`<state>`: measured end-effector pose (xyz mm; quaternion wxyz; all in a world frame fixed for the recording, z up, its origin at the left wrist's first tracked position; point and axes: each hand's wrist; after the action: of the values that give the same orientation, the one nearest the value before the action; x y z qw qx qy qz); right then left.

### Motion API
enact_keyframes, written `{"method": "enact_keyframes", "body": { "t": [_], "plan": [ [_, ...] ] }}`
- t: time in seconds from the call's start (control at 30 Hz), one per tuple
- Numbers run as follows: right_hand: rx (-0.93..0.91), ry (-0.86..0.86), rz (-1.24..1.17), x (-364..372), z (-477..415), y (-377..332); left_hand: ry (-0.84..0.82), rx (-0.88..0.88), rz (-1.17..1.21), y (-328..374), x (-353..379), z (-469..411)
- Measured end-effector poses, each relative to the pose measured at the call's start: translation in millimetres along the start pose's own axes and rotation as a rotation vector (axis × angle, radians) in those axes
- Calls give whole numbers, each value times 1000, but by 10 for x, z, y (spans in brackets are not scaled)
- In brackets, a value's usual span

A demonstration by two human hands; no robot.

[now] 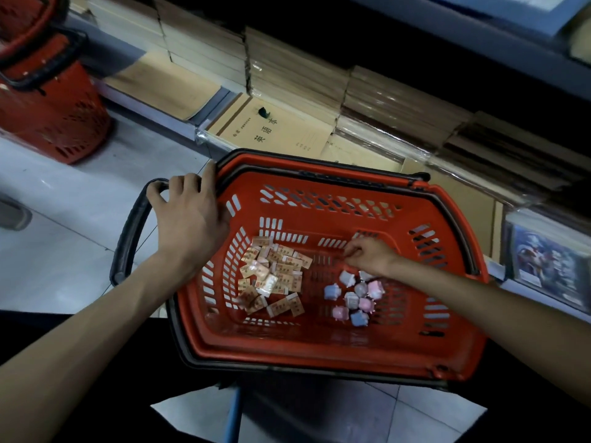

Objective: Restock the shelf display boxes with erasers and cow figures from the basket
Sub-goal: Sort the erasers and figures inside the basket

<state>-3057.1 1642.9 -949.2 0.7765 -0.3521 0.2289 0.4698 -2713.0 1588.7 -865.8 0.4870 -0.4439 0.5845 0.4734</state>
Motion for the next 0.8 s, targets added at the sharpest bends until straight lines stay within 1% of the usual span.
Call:
{"method": "enact_keyframes", "body": {
  "t": [0.13, 0.2, 0.3, 0.43, 0.7, 0.8],
  "plan": [
    [-5, -33, 320, -165, 569, 451, 5, 7, -6, 13, -5, -4],
    [-23, -8, 410, -188, 833, 603, 18, 27, 2, 24, -34, 20],
    [-96, 49, 442, -167, 1073, 652, 32, 116, -8, 66, -85, 127],
    [-145, 174, 509, -58, 1133, 565, -27, 186, -21, 122, -71, 363],
    [-148, 324, 654, -133, 1299, 588, -154, 126, -65, 92, -116, 564],
    [-154, 443, 722, -164, 1389, 690, -162, 84, -55, 61, -113, 648]
  ]
}}
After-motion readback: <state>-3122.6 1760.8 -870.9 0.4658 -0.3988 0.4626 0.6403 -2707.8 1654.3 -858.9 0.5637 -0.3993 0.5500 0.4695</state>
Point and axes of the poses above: each hand's wrist, its own z-axis away from the middle knuckle, its own x-axis out of the palm, y = z × x, and after that the axes turned 3 degrees about -y, right-handed
